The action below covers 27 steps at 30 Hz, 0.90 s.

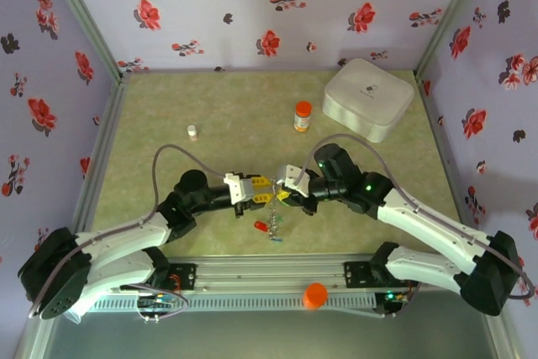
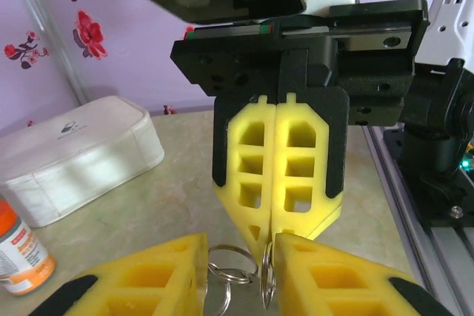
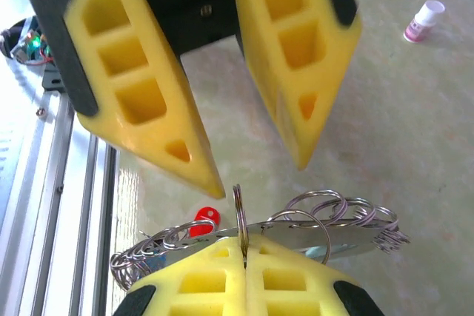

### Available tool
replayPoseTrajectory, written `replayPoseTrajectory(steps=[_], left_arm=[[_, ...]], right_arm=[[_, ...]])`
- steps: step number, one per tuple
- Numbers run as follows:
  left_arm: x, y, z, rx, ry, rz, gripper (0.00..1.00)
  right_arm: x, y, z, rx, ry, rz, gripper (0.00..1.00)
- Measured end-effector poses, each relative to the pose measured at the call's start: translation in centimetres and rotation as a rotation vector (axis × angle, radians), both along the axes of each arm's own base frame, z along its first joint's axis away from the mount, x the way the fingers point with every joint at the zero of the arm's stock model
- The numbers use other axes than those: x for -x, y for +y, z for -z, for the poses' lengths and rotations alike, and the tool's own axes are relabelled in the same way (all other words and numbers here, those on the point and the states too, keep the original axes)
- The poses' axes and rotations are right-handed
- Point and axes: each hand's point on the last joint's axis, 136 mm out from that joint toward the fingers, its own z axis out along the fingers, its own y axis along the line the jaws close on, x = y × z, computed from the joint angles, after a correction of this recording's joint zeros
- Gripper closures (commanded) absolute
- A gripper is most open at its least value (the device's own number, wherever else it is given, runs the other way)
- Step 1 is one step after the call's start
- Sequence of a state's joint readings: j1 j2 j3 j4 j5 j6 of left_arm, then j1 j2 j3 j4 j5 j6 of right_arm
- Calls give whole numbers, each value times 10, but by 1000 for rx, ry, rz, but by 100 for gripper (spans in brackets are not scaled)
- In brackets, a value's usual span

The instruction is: Put the keys on the keyring

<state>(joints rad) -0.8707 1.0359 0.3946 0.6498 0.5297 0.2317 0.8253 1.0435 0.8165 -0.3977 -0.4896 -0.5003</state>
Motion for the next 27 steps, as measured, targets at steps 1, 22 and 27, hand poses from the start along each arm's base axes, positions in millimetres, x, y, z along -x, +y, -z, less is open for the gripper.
replayPoseTrajectory(steps=[1, 22, 27], left_arm=[[0, 0, -4, -15, -11, -2, 73], [-1, -3, 50, -238, 100, 19, 100], [-2, -4, 56, -228, 98, 14, 100]], right_arm=[[-1, -1, -2, 14, -9, -5, 100], [2, 6, 10, 131, -30, -34, 100], [-1, 5, 13, 137, -29, -14, 100]])
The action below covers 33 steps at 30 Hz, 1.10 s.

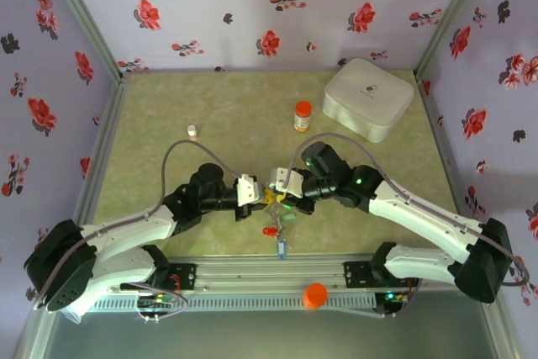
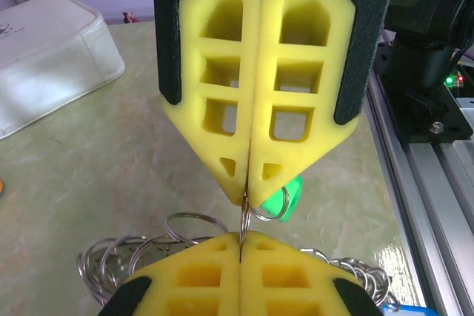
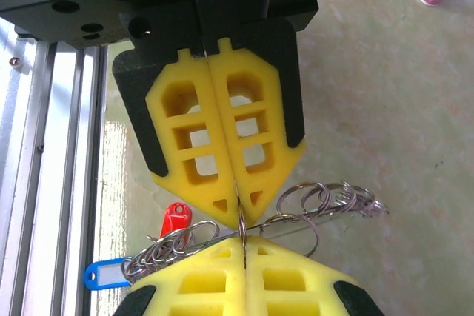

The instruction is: Put the keys on the keyring

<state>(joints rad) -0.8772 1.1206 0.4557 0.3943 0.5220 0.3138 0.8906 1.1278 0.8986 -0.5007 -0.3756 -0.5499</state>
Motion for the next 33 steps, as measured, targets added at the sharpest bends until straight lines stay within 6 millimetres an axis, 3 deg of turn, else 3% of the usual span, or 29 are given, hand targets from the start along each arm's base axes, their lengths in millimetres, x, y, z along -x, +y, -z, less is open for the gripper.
replayPoseTrajectory(steps=[1, 3, 4, 11, 22, 29, 33], left_arm=[[-1, 0, 0, 2, -4, -5, 100], [-1, 2, -2, 11, -14, -10, 100], [-1, 3, -4, 18, -21, -14, 100], [1, 9, -10, 54, -49, -33, 100], [2, 10, -19, 117, -88, -36, 100], [1, 9, -25, 136, -99, -37, 100], [0, 9, -27, 147, -97, -46, 100]], right_arm=[[-1, 0, 0, -1, -3, 2, 97], [-2, 1, -2, -7, -6, 6, 70], [-1, 1, -3, -11, -5, 8, 66], [3, -6, -5, -57, -15, 29, 59], [1, -3, 9, -132, 16, 88, 63], [-3, 2, 4, -170, 14, 104, 88], [-3, 1, 5, -161, 9, 100, 95]])
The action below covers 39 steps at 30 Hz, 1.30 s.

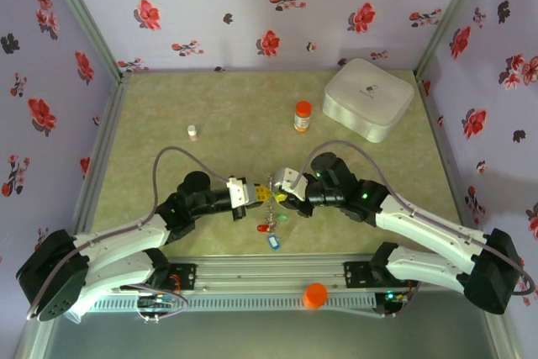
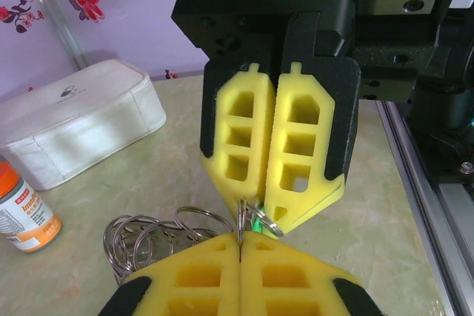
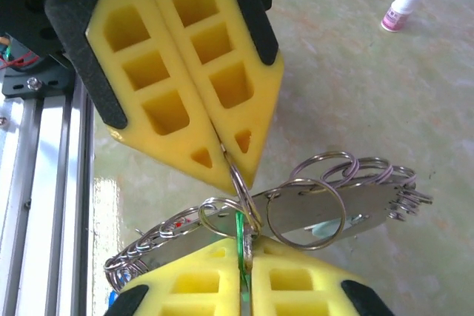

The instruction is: Put the keys on the keyring

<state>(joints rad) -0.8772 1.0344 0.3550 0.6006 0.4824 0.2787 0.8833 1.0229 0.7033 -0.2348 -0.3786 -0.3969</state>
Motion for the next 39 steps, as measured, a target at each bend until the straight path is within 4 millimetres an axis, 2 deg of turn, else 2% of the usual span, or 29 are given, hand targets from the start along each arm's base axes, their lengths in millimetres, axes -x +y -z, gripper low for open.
replayPoseTrajectory(steps=[9, 19, 27, 31, 39], left_arm=[[1, 1, -2, 26, 13, -4, 100], [0, 0, -1, 47, 26, -7, 100], [-1, -1, -2, 69, 25, -8, 100], [-1, -1, -2, 69, 22, -8, 100], [-1, 0, 0, 57, 15, -12, 100]], right_arm=[[-1, -4, 8, 50, 4, 0, 96], [-5, 5, 17, 74, 33, -14, 98], [-7, 7, 16, 67, 26, -13, 100], [-11, 4, 11, 61, 5, 12, 100], [-16, -9, -17, 9, -72, 67, 100]])
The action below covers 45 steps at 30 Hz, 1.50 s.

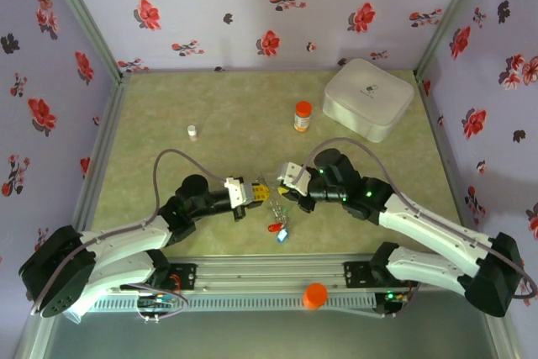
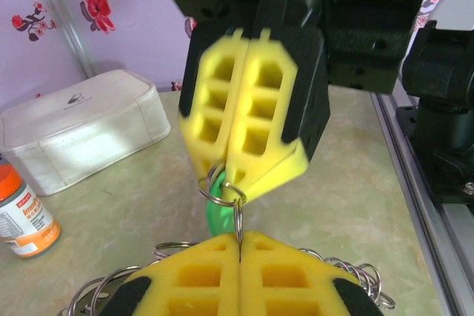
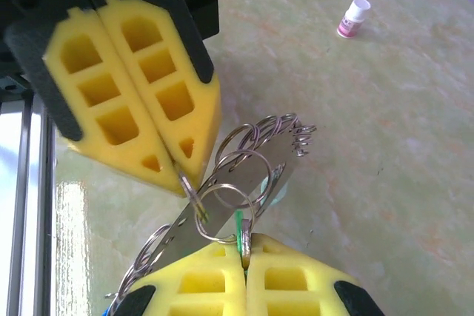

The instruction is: Put the keys on the keyring

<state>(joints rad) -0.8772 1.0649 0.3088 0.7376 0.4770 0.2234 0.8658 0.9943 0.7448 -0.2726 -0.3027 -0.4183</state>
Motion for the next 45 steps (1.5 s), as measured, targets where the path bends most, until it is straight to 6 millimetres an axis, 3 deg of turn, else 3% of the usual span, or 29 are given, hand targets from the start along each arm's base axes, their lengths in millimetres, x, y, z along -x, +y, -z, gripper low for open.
replayPoseTrajectory(steps=[6, 9, 14, 16, 22, 25, 29, 33, 37, 41, 45], left_arm=[[-3, 2, -1, -7, -16, -20, 96], [-6, 3, 0, -12, -25, -44, 57], [-19, 9, -6, 2, -47, -130, 31], [-24, 16, -11, 27, -66, -180, 26], [-46, 57, -27, 109, -127, -431, 22], [-62, 87, -47, 183, -151, -619, 19], [-80, 139, -65, 283, -140, -890, 19], [-80, 187, -84, 390, -123, -1079, 19], [-75, 212, -91, 444, -111, -1170, 19], [-76, 220, -82, 412, -95, -1213, 22], [-79, 219, -64, 356, -69, -1231, 22]], right_arm=[[4, -7, 5, 30, 10, 6, 100], [2, -8, 6, 39, 5, 12, 100], [0, -17, 13, 101, 6, 35, 100], [-1, -18, 12, 113, 0, 38, 100], [-9, -10, 4, 129, -19, 33, 100], [-13, 8, 0, 129, -28, 0, 100], [-25, 48, -2, 100, -37, -53, 100], [-38, 94, -8, 28, -54, -114, 100], [-51, 124, -5, -20, -64, -141, 100], [-52, 126, 15, -13, -31, -146, 100], [-53, 102, 48, 85, 3, -113, 100]])
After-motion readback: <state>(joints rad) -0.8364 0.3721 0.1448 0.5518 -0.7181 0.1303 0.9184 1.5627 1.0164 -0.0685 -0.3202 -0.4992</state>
